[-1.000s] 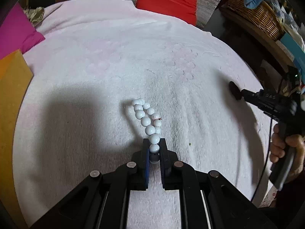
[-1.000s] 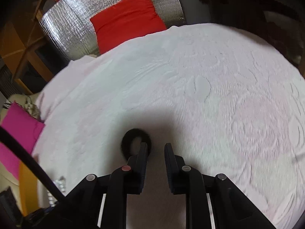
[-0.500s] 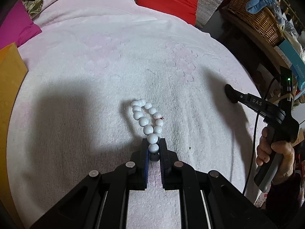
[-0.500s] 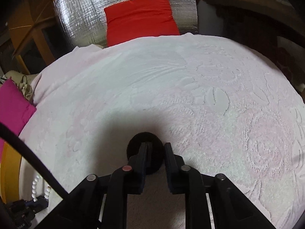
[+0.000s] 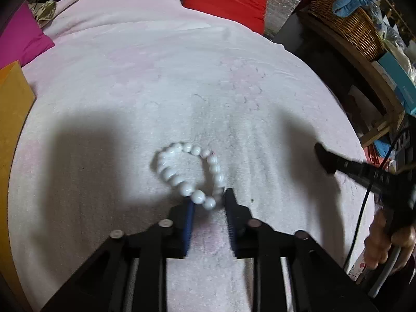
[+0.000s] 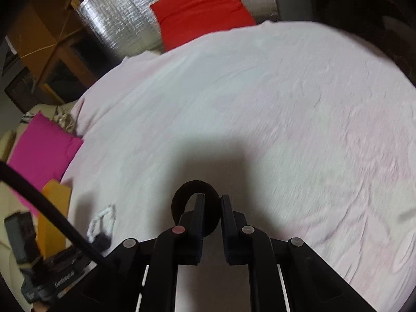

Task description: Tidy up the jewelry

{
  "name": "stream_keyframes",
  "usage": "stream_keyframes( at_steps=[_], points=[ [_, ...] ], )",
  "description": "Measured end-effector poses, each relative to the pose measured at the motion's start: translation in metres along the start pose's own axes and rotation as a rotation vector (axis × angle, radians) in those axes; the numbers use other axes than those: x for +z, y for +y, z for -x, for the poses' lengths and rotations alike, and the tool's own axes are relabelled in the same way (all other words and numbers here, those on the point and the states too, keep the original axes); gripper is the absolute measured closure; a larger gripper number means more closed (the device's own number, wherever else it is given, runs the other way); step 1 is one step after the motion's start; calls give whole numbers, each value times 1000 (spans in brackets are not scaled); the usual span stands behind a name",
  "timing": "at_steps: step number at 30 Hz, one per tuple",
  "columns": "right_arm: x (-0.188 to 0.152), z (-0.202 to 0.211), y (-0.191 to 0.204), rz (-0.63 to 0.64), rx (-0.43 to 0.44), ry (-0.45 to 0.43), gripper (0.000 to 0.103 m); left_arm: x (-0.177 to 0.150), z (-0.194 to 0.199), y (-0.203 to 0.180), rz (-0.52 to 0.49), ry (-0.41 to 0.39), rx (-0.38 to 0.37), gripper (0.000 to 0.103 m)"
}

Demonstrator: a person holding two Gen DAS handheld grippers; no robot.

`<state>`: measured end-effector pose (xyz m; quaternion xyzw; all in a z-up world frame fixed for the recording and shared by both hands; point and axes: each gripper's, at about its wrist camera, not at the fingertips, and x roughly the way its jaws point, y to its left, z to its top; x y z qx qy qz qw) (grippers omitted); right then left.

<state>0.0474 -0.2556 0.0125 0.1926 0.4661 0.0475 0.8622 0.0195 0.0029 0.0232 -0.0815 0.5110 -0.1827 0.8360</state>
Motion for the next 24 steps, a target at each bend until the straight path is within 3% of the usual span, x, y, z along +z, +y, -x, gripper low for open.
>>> stream_keyframes(
  at_steps=[8,13,21,24],
  points=[
    [-35,0,21,83,-56,67,86,1,1,0,3,-2,-7,66],
    [-34,6,10,14,-4,74,58,1,3,0,23,-2,-23,60],
    [-32,-1,12,45,-13,73,59,6,6,10,107,-19,-32,54],
    [-31,-2,13,44,-20,78,59,10,7,16,132,-49,10,54]
  ],
)
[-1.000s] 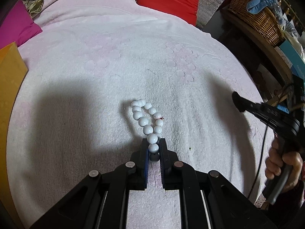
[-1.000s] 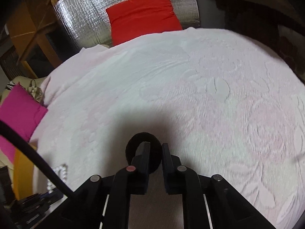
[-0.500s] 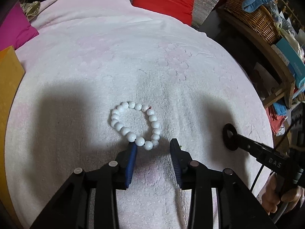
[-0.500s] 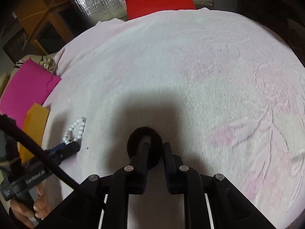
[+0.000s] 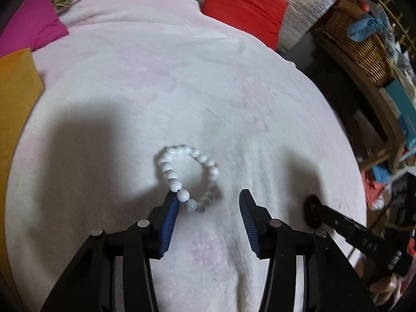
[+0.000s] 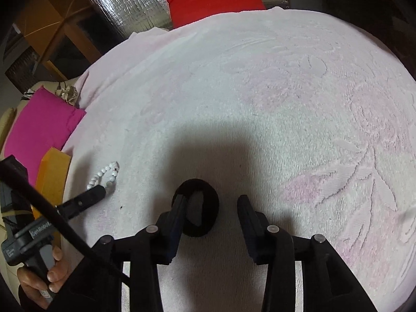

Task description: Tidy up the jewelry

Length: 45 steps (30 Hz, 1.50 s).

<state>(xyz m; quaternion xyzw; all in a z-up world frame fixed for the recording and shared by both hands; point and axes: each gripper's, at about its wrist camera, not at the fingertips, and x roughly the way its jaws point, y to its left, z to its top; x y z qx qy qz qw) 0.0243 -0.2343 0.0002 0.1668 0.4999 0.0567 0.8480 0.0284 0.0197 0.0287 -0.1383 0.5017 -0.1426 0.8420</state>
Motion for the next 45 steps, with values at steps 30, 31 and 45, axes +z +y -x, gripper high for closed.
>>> stream_keyframes(
  at_steps=[30,31,45],
  points=[
    [-7,3,4,38,-30,-41,83,13,-23,-7,-87,-79,166,91],
    [-7,2,6,49,-37,-43,86,13,-23,-7,-87,-78,165,91],
    [-12,4,17,113,-54,-74,90,14,-13,-10,-98,-129,153,94]
  ],
)
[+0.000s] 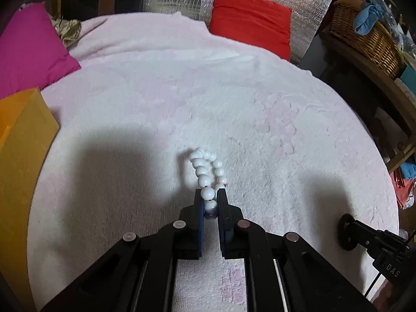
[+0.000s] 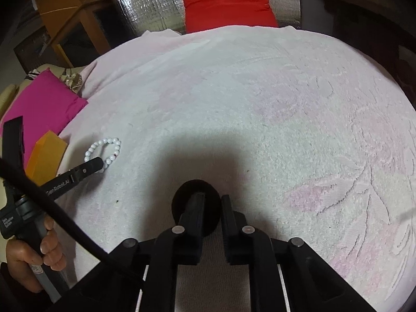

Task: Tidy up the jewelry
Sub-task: 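Lift the white bracelet and black ring and carry them toward the orange box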

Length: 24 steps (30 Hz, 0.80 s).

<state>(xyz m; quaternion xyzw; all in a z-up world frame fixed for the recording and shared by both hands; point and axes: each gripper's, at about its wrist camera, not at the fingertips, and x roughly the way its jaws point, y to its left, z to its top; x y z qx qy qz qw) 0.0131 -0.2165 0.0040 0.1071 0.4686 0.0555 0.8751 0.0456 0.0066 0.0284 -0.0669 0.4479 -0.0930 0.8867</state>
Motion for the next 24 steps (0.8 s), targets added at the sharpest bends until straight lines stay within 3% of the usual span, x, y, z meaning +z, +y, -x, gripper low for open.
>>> stream_keyframes(
  at_steps=[10,24],
  points=[
    [4,14,-3,-7,34,-55,90,1,16,-10,-48,-28,-40,94],
    [8,15,2,-49,44,-70,90,-9,62,-35,-129,-114,-1,93]
  ],
)
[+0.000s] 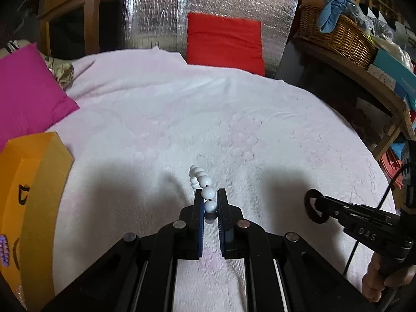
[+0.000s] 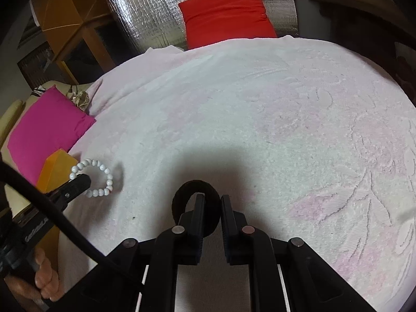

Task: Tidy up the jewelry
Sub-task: 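Carry the white bracelet and black ring over the orange box with both tools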

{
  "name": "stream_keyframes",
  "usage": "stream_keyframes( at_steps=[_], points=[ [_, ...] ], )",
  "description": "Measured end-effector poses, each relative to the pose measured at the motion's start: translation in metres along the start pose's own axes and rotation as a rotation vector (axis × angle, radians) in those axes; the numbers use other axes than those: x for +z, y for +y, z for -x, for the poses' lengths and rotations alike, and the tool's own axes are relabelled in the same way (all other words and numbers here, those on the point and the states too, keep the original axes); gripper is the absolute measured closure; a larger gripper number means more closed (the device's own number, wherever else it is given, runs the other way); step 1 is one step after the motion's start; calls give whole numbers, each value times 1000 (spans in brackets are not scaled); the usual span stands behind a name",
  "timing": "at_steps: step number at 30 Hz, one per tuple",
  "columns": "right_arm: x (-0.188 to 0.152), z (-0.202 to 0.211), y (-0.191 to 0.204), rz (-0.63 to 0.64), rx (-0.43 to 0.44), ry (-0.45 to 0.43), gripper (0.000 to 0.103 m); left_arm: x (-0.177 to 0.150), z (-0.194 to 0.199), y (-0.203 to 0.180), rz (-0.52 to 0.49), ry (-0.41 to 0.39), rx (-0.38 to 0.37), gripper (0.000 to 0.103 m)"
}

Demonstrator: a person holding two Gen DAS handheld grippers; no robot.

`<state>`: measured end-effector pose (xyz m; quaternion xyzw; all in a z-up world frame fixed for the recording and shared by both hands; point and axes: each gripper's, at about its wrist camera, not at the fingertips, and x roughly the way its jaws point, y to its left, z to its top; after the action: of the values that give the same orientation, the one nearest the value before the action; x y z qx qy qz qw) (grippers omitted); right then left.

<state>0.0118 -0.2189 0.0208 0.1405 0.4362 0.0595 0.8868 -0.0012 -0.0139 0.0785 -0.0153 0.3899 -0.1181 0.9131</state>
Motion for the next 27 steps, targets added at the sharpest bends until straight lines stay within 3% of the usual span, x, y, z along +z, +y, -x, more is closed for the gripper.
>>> stream_keyframes(
  at_steps=[27],
  points=[
    [3,25,34,19,107,-119,90,3,56,19,2,-96,205,93]
  ],
)
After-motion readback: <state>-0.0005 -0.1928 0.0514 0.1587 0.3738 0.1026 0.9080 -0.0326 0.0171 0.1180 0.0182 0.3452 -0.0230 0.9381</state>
